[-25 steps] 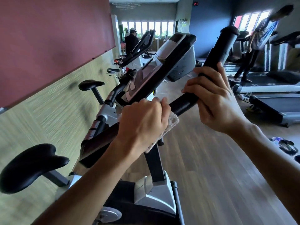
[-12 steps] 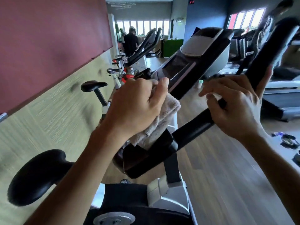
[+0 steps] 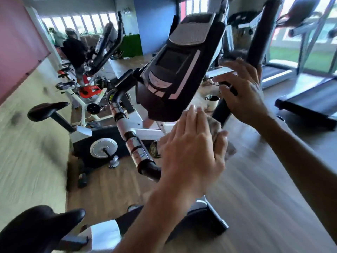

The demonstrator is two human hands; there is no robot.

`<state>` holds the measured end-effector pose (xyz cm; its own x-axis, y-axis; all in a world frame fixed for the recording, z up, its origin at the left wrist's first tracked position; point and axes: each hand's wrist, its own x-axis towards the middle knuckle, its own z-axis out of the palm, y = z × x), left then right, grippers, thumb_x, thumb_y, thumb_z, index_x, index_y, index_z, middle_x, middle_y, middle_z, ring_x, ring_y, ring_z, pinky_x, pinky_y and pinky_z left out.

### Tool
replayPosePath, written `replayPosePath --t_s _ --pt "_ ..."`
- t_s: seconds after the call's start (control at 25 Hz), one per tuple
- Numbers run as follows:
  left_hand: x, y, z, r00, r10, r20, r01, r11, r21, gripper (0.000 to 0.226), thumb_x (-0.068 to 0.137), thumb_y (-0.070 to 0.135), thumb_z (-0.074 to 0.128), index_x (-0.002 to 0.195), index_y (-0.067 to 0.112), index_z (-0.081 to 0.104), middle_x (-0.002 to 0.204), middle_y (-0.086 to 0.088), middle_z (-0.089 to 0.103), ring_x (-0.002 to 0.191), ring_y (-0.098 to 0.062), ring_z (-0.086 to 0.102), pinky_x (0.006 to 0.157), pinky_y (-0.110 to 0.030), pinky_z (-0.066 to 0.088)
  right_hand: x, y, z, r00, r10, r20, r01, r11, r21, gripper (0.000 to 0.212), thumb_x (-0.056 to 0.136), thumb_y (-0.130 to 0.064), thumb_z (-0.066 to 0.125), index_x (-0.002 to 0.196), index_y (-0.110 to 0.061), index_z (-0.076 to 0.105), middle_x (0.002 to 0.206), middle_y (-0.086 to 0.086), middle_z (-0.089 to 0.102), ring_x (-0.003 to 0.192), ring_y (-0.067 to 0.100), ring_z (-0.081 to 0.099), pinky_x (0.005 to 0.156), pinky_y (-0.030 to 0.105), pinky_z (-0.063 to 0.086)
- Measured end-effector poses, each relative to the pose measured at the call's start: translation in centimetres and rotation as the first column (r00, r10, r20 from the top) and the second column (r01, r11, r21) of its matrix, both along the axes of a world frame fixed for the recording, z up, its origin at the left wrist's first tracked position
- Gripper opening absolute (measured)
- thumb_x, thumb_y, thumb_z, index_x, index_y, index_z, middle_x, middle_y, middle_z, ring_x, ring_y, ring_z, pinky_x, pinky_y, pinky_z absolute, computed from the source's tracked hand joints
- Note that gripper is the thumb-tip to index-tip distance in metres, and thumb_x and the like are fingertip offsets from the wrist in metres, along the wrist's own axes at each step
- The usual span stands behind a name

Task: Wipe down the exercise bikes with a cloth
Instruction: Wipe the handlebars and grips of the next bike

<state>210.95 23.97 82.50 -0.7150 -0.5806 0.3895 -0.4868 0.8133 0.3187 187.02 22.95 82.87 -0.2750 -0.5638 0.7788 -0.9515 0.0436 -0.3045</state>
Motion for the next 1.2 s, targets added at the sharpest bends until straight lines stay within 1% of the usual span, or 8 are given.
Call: replayPosePath --t_s 0.12,0.52,0.72,0.8,0.92,1.0,1.08,1.2 --pt "1.2 -0.1 -0.6 0.996 0.010 0.087 -0.015 0.998 0.063 0.081 0.100 0.063 0.007 0.163 0.013 -0.002 0.171 -0.006 -0.009 0.157 -0.012 -0.010 0.116 -0.018 -0.013 0.4 -0.1 -0.5 0.999 -0.036 0.016 0.035 0.999 0.019 0.034 0.098 -0.031 0.045 0.115 -0.025 0.074 0.151 -0.002 0.050 0.150 0.026 0.023 0.120 0.057 0.019" --pt "1.4 -1.3 -0.8 0.998 -0.049 0.039 0.041 0.982 0.183 0.070 0.106 0.054 0.014 0.163 0.018 -0.007 0.169 0.005 -0.020 0.153 -0.004 -0.018 0.110 -0.015 -0.018 1.5 0.6 -0.7 0.999 -0.036 0.040 0.031 0.993 0.116 0.044 0.099 -0.038 0.036 0.118 -0.019 0.071 0.150 0.005 0.047 0.154 0.032 0.011 0.124 0.051 0.012" --pt "-1.1 -2.6 1.0 0.999 -0.039 -0.039 0.048 0.965 0.258 0.068 0.108 0.048 0.024 0.163 0.014 0.005 0.171 -0.001 0.012 0.156 -0.015 0.010 0.124 -0.034 0.013 1.9 0.4 -0.5 0.996 -0.044 0.075 0.034 0.991 0.132 0.049 0.098 -0.040 0.034 0.116 -0.016 0.072 0.147 0.007 0.048 0.153 0.033 0.010 0.122 0.038 0.009" --pt "-1.1 -2.5 0.8 0.978 0.014 -0.209 0.041 0.966 0.254 0.065 0.108 0.048 0.034 0.159 0.008 0.026 0.161 -0.005 0.037 0.147 -0.019 0.032 0.120 -0.038 0.029 1.9 0.4 -0.5 0.996 -0.049 0.072 0.037 0.987 0.154 0.045 0.098 -0.037 0.036 0.115 -0.016 0.072 0.147 0.007 0.047 0.153 0.033 0.010 0.122 0.037 0.007" --pt "-0.2 -1.6 0.3 0.932 -0.006 -0.362 0.011 1.000 0.013 0.058 0.105 0.048 0.036 0.124 0.003 0.067 0.138 -0.017 0.061 0.137 -0.030 0.049 0.115 -0.046 0.038 2.0 0.5 -0.4 0.995 -0.047 0.085 0.033 0.986 0.164 0.047 0.097 -0.038 0.035 0.114 -0.017 0.072 0.146 0.008 0.047 0.153 0.033 0.011 0.123 0.043 0.010" --pt "0.5 -1.3 0.1 0.969 -0.122 -0.214 0.128 0.992 0.014 0.065 0.105 0.053 0.030 0.130 0.004 0.064 0.149 -0.020 0.052 0.149 -0.031 0.034 0.124 -0.044 0.024 2.1 0.7 -0.3 0.994 -0.054 0.092 0.037 0.984 0.177 0.043 0.098 -0.035 0.036 0.114 -0.017 0.072 0.146 0.008 0.047 0.153 0.032 0.010 0.124 0.043 0.010" --pt "1.2 -1.6 -0.5 0.974 -0.214 -0.074 0.216 0.976 0.024 0.072 0.105 0.056 0.030 0.155 0.005 0.037 0.166 -0.015 0.025 0.158 -0.021 0.005 0.128 -0.042 0.000 2.2 0.8 -0.4 0.994 -0.070 0.089 0.051 0.980 0.195 0.040 0.100 -0.032 0.037 0.114 -0.017 0.072 0.147 0.008 0.045 0.153 0.031 0.009 0.124 0.043 0.009" --pt "0.6 -2.8 -0.7 0.973 -0.218 -0.074 0.215 0.975 -0.046 0.072 0.106 0.054 0.026 0.160 0.006 0.022 0.171 -0.009 0.011 0.157 -0.014 -0.012 0.125 -0.039 -0.017 2.1 0.7 -0.4 0.994 -0.076 0.078 0.059 0.979 0.197 0.043 0.100 -0.036 0.036 0.114 -0.015 0.071 0.146 0.010 0.046 0.153 0.033 0.009 0.124 0.043 0.008"
